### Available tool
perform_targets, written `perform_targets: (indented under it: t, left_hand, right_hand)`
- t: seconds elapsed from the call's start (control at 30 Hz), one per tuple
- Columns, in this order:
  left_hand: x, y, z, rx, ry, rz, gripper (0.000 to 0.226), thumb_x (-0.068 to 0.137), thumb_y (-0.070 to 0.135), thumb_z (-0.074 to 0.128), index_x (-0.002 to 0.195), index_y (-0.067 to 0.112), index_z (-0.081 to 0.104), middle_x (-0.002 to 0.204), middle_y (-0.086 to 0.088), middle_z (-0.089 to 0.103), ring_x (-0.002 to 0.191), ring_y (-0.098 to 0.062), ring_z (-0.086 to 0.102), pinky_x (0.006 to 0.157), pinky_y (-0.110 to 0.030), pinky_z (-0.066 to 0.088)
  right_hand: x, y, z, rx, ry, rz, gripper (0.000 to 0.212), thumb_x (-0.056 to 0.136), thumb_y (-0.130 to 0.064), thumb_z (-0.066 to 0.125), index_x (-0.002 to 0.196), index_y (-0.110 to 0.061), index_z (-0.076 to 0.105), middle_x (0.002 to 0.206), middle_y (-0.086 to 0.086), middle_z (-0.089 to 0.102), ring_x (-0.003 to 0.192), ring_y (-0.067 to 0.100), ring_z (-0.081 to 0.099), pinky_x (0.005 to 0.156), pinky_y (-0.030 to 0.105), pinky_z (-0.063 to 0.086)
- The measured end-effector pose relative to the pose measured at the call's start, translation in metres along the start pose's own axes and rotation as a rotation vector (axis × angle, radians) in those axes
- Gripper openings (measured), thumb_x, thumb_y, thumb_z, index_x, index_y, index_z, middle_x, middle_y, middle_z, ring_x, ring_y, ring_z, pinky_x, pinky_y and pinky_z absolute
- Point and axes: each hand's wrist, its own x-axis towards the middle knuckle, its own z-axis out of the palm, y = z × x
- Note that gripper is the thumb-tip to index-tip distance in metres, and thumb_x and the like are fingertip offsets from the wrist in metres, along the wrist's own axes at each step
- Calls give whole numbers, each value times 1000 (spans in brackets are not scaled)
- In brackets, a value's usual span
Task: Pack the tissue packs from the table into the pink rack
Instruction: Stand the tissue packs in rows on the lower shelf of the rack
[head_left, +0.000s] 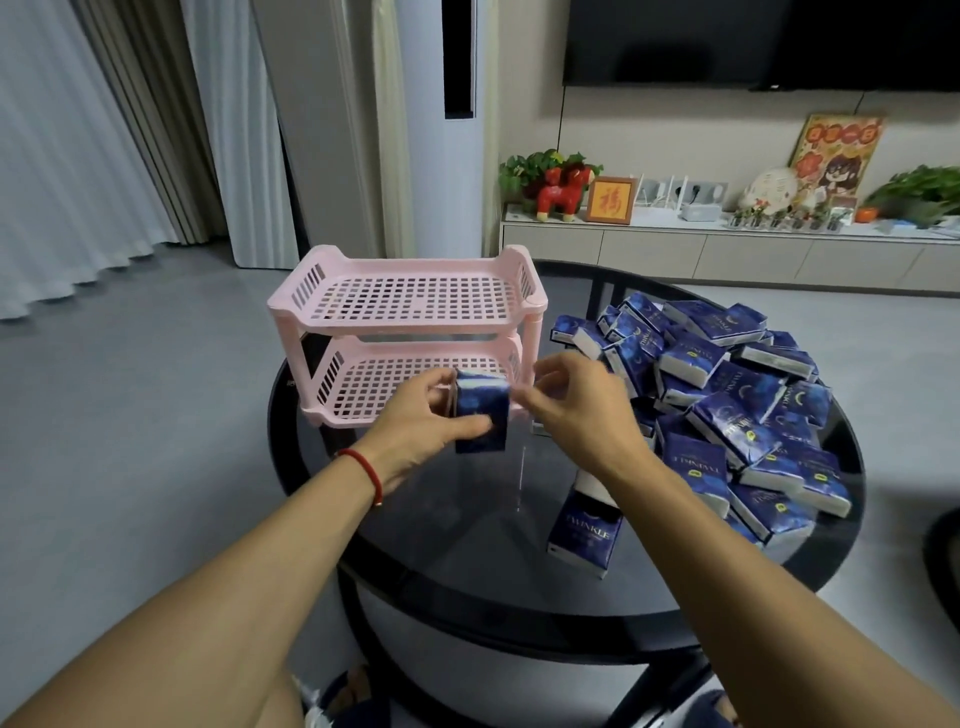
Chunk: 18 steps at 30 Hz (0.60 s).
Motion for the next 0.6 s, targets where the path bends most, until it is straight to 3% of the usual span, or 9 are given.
perform_targets:
  t: [0.07, 0.2, 0.3, 0.4, 0.47, 0.53, 0.6]
  left_hand:
    - [17, -2, 2, 40, 135, 5, 57, 74, 4, 88, 122, 16, 60, 118, -4, 73, 111, -22, 69, 99, -42, 57]
    - [58, -12, 11, 82, 251, -26, 51, 69, 4, 85, 111, 19, 60, 110, -6, 73, 105, -26, 70, 97, -48, 57]
    - [84, -16, 15, 102, 206, -26, 48, 75, 2, 81, 116, 13, 59, 110, -6, 72, 104, -26, 69, 95, -46, 59]
    - [103, -12, 16, 157, 109, -11, 57, 82, 3, 81, 132, 9, 54, 114, -2, 66, 105, -19, 63, 93, -35, 54]
    - [117, -15, 12, 96, 39, -76, 58, 80, -4, 79, 129, 17, 59, 115, -2, 74, 113, -24, 68, 95, -47, 58]
    - [144, -38, 5, 106, 10, -64, 65, 67, 9, 87, 122, 32, 63, 118, -1, 75, 117, -31, 69, 91, -56, 59]
    - [149, -39, 2, 164, 14, -19, 68, 59, 27, 87, 121, 36, 62, 119, 2, 74, 115, -26, 69, 95, -54, 57]
  right_hand:
    - [11, 3, -2, -50, 126, 50, 34, 90, -30, 75, 119, -14, 64, 98, -3, 69, 90, 14, 66, 84, 41, 59]
    - [28, 3, 5, -84, 94, 57, 40, 91, -32, 76, 126, -17, 65, 111, 0, 70, 99, 21, 67, 89, 47, 58]
    - [39, 7, 14, -120, 62, 51, 20, 89, -37, 74, 102, -22, 72, 98, -2, 72, 90, 22, 68, 81, 48, 59]
    - [47, 13, 18, -82, 58, 61, 17, 90, -36, 73, 100, -22, 74, 94, -2, 73, 86, 22, 69, 77, 47, 60]
    - [51, 16, 19, -85, 51, 56, 17, 92, -34, 72, 103, -22, 75, 94, -2, 74, 83, 20, 70, 76, 46, 61]
    - [54, 19, 20, -92, 45, 46, 16, 92, -33, 72, 103, -22, 76, 91, -1, 74, 81, 20, 70, 76, 45, 61]
    - [55, 20, 20, -94, 35, 49, 15, 93, -33, 72, 103, -22, 76, 91, -2, 74, 83, 21, 70, 77, 45, 60]
